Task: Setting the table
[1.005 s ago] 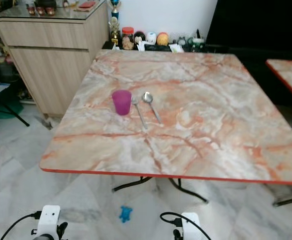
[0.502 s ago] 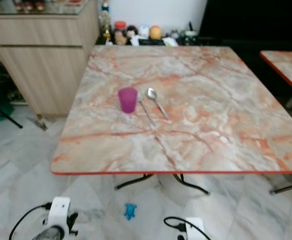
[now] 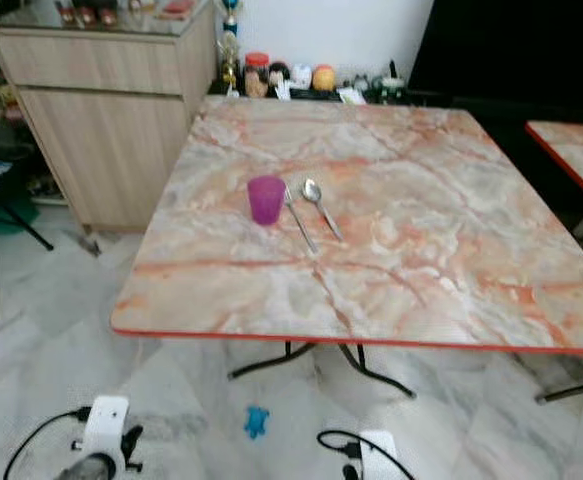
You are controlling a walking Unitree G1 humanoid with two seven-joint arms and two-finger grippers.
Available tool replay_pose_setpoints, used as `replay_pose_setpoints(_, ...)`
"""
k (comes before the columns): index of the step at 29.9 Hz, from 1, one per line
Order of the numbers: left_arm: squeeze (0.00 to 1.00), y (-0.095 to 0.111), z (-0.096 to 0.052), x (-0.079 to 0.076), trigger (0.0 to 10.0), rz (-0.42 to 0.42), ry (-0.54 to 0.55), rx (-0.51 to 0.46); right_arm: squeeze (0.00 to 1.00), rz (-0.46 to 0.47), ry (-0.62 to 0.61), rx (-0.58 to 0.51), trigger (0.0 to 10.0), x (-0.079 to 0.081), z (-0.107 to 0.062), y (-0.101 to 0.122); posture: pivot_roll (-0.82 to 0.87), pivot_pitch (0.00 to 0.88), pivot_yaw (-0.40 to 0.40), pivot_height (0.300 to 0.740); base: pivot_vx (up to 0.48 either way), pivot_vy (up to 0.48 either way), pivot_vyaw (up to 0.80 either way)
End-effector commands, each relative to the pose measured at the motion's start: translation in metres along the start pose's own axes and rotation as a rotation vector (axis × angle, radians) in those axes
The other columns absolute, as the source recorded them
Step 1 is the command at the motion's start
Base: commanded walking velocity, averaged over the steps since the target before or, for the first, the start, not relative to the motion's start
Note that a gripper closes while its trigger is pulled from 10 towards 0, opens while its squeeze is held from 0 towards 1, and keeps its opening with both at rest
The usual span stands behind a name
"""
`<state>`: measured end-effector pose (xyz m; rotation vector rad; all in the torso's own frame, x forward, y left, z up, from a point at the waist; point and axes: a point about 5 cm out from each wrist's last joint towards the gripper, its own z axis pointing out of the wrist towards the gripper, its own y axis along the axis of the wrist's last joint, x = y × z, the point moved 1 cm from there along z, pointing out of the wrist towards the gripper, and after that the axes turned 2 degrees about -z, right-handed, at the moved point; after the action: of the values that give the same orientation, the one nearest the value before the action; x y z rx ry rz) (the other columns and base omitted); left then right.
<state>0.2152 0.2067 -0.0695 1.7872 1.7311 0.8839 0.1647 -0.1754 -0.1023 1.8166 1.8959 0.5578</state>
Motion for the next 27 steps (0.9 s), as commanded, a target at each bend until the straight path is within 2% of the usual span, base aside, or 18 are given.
replay_pose_setpoints(1,0.0,-0.002,0.0,-0.004,10.0,0.007,-0.012,0.005,0.0,-0.003,-0.018,0.011,10.0,-0.007,-0.001,-0.003,0.09,0.0,-0.041,0.74,0.0,-0.409,0.0)
replay_pose_setpoints(7,0.0,-0.003,-0.001,-0.004,10.0,0.004,-0.01,0.008,0.0,-0.007,-0.017,0.013,10.0,-0.008,-0.001,-0.003,0.09,0.0,-0.043,0.74,0.0,-0.358,0.0)
replay_pose_setpoints(13,0.0,-0.004,-0.001,0.001,10.0,0.004,0.007,0.013,0.0,-0.009,-0.016,0.013,10.0,-0.008,-0.001,-0.003,0.09,0.0,-0.044,0.74,0.0,0.0,0.0)
replay_pose_setpoints(21,0.0,-0.005,-0.005,0.02,10.0,-0.029,0.076,-0.029,0.0,-0.013,-0.013,0.014,10.0,-0.008,-0.001,-0.004,0.1,0.0,-0.046,0.74,0.0,0.0,0.0)
replay_pose_setpoints(26,0.0,0.003,-0.011,0.038,10.0,-0.019,0.127,-0.139,0.0,-0.014,-0.014,0.015,10.0,-0.008,-0.001,-0.004,0.1,0.0,-0.046,0.74,0.0,0.0,0.0)
replay_pose_setpoints(27,0.0,0.006,-0.014,0.046,10.0,-0.012,0.154,-0.18,0.0,-0.015,-0.013,0.015,10.0,-0.008,-0.001,-0.004,0.11,0.0,-0.048,0.74,0.0,0.0,0.0)
